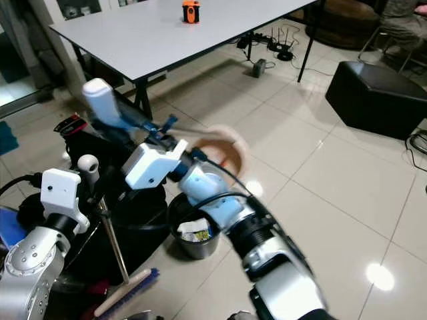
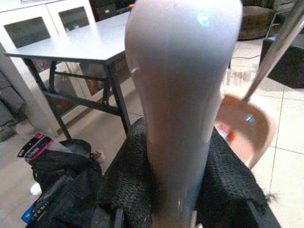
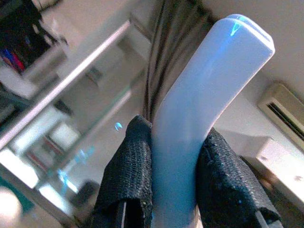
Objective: Sweep floor
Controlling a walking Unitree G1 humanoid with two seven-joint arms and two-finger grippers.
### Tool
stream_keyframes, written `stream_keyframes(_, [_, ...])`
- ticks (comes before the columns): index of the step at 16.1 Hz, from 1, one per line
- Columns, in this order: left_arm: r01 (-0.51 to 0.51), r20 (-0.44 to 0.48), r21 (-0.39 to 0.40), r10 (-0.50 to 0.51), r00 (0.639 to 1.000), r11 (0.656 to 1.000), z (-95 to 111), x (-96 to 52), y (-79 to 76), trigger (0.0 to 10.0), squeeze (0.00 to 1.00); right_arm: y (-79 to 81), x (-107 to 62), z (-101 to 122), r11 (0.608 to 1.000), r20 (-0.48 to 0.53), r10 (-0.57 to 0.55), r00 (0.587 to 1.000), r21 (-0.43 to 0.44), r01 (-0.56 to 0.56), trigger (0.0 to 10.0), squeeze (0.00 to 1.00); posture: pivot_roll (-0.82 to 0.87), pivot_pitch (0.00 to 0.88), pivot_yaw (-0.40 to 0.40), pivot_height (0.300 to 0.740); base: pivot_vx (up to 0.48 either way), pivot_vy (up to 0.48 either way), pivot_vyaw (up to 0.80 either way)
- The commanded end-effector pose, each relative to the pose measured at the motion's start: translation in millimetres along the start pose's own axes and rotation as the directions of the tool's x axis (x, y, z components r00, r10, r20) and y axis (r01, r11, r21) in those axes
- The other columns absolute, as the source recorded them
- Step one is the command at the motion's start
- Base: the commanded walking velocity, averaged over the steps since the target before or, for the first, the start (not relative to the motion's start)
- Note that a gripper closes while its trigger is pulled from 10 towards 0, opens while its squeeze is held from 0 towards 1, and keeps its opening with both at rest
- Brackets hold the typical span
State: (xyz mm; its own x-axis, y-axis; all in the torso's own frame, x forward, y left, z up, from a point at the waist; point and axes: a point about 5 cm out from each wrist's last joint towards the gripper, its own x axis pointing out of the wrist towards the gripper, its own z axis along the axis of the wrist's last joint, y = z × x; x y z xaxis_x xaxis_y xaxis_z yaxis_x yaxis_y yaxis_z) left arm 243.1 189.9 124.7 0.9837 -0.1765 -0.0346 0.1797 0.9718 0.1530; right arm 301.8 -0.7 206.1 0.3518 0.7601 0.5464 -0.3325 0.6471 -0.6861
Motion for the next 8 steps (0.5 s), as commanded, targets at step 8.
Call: stream_keyframes(8, [0.131, -0.011, -0.072, -0.132, 0.991, 0.989, -3, 23.3, -24.8, 10.0, 0.0, -103.6, -81.9, -18, 0.892, -0.407, -0.445, 0.798, -0.13, 0.432, 10.0, 0.0, -0.04, 0.023, 0.041, 0.74, 0.0, 0.0, 0.0])
